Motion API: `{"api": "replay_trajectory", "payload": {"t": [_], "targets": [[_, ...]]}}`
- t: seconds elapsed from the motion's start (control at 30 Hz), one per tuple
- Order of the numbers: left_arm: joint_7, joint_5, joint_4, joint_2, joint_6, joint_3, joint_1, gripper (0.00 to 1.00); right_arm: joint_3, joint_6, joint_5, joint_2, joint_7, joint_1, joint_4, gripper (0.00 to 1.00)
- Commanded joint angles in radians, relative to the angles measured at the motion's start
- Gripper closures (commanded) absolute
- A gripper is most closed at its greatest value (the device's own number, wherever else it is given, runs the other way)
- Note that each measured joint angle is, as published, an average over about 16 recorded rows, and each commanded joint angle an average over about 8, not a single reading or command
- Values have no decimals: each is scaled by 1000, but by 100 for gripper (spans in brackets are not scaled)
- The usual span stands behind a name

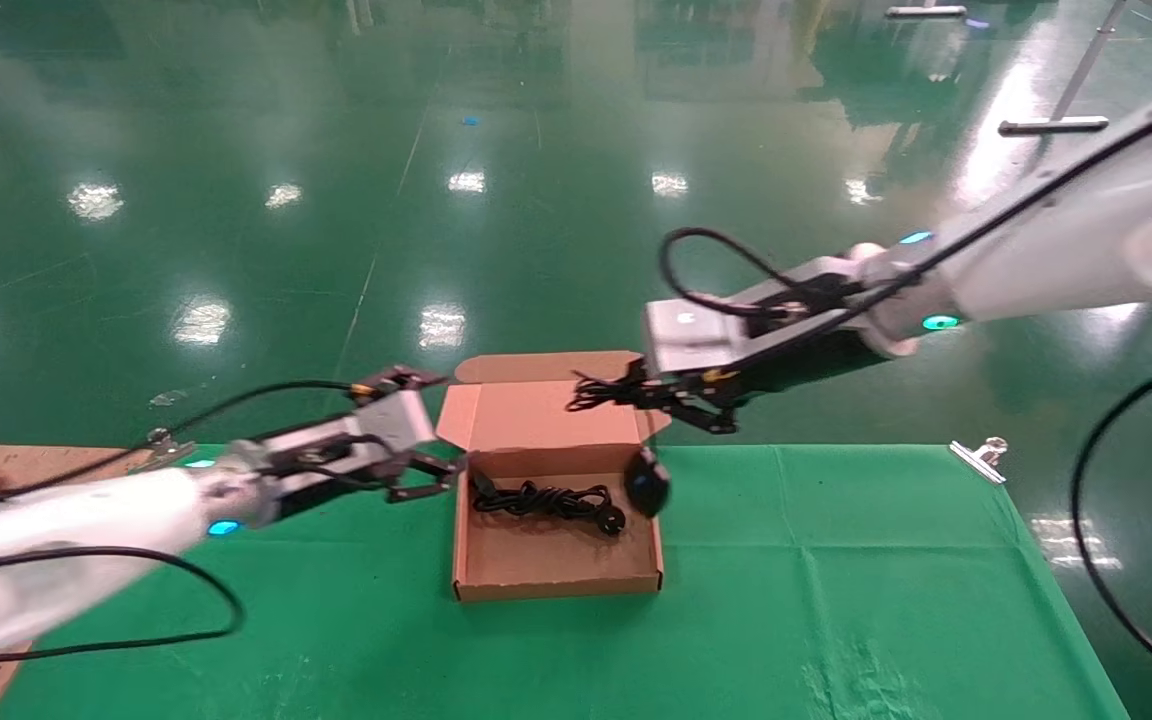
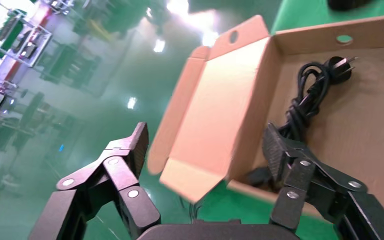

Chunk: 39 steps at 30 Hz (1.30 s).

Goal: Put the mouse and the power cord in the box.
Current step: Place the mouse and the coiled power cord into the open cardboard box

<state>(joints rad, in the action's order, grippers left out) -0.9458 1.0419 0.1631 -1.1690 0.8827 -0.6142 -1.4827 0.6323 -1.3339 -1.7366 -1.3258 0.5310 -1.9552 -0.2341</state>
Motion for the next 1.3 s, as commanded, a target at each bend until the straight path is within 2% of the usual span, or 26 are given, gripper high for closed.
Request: {"api": "replay_trajectory", "payload": {"t": [0.03,0.23,0.4,0.57,0.8,1.07,1.1,1.3], "targets": [[-9,-21,-10,42,54,15,-8,0,-1,10,-2,-28,-6,2,1,100],[-23,-46,-44,153,143,34,-19,0,82,81,49,-52,-120,90,-196,100],[-24,-58,-79,229,187,43,-25,0,228,186,112,-55,-246,165,-375,100],[-33,-60,-103,263,201,45,-30,0,391,323,160,-54,-328,224,-477,100],[-43,-60,-121,263,208,46,-36,0,553,509,195,-50,-363,283,-466,100],[-51,-60,-134,260,213,46,-41,0,644,714,202,-46,-326,335,-392,98],[-52,-60,-135,260,213,46,-42,0,651,727,205,-46,-320,338,-390,92],[-54,-62,-141,261,216,46,-44,0,678,781,230,-45,-299,355,-389,17]]}}
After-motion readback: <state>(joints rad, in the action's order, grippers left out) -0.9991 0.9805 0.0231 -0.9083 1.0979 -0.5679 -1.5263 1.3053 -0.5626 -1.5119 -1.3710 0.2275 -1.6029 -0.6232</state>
